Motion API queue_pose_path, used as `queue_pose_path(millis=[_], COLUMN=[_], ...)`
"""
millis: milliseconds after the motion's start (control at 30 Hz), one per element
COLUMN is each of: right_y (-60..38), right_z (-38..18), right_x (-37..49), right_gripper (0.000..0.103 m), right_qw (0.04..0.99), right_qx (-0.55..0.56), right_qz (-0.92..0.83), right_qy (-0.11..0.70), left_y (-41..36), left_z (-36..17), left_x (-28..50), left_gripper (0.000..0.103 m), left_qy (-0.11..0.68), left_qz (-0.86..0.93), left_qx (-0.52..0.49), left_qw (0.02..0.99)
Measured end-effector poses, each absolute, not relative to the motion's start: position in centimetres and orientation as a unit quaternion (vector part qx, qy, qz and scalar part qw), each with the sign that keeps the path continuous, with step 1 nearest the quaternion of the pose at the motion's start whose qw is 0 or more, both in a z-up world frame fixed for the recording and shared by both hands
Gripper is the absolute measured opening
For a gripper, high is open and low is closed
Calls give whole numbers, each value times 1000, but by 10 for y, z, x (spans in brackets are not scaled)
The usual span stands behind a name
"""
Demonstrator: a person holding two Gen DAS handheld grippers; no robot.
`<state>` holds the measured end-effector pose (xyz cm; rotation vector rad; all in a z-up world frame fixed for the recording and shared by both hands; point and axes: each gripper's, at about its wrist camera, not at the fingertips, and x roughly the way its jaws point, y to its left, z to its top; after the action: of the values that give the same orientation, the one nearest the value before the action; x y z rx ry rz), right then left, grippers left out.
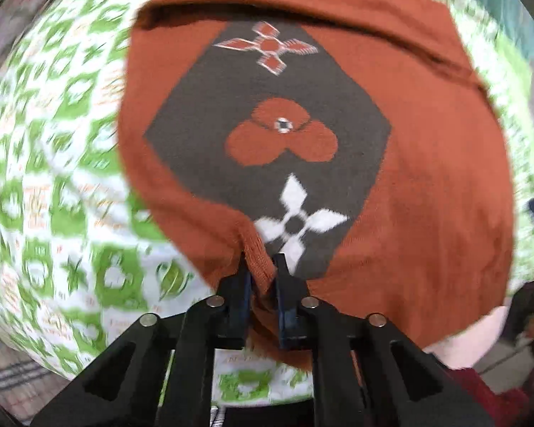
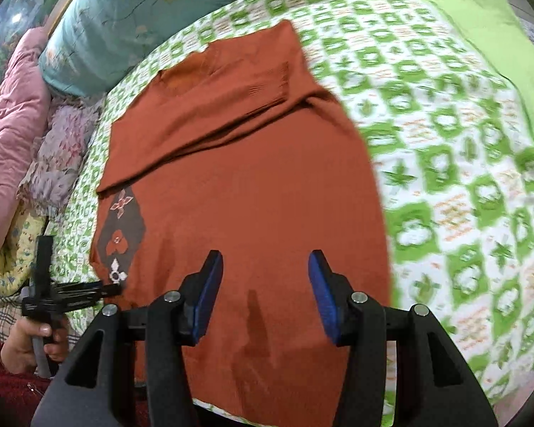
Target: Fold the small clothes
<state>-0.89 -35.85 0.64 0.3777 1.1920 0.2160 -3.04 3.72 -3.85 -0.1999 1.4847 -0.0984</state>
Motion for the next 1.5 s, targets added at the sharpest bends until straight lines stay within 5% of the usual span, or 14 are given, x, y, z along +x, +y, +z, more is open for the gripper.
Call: queue_pose_path(millis=[300, 500, 600, 767, 867, 900, 967, 1500], right_y=[-392, -404, -402, -393, -388, -385, -375, -389], right_z=[0, -16, -26, -42, -41, -42, -46, -1], right_x=[-48, -71, -83, -96, -96, -96, -94, -78], right_gripper=[51, 51, 51, 51, 53, 45, 8, 7], right_qw=[794, 777, 768, 761, 765, 763, 751, 759], right_qx=[156, 173, 181, 192, 207, 208, 215, 323], right_qz=[72, 70, 81, 87, 99, 109, 131, 192], right_qy=[583, 601, 609, 613, 602, 602, 611, 532], left_y=[106, 121, 109, 90, 88, 88, 88, 116], left_z=[-39, -59, -72, -80, -83, -84, -82, -20], left_x=[-109, -120, -114, -111, -108, -107, -105, -100], left_gripper=[8, 47, 49, 43, 17, 15, 8, 4], left_qy=[632, 633, 645, 648, 650, 649, 648, 547], left_qz=[-94, -122, -133, -143, -147, -152, -156, -193], left_qx=[-184, -225, -221, -189, -173, -171, -157, -241], left_qw=[747, 731, 719, 724, 726, 725, 729, 778])
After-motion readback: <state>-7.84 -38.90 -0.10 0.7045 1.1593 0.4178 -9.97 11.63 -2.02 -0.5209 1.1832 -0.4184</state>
